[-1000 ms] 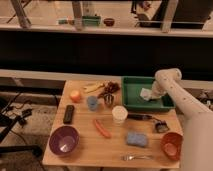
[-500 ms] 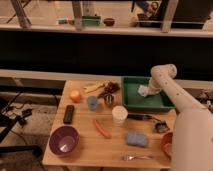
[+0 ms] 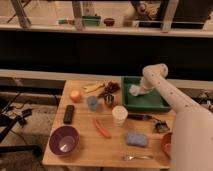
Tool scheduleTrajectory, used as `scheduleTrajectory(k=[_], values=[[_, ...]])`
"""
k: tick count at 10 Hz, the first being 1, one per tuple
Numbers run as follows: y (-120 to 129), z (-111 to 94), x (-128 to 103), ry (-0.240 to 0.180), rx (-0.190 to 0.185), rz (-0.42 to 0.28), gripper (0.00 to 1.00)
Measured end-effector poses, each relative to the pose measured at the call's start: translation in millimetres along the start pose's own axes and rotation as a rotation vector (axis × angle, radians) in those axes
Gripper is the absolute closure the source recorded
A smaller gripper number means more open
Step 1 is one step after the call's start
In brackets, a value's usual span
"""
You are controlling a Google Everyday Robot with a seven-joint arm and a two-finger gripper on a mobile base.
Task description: Wipe tray with towel
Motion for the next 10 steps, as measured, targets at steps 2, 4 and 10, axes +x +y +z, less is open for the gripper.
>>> scheduleTrajectory(k=[2,4,10], values=[[2.3,-1.7,-25.4,-0.040,-0.001,-0.022,0.97],[12.1,-13.1,-28.3,-0.050,-0.005,-0.026,0.97],[66.9,-58.2,-40.6,-0.066,-0.023,-0.039,0.97]])
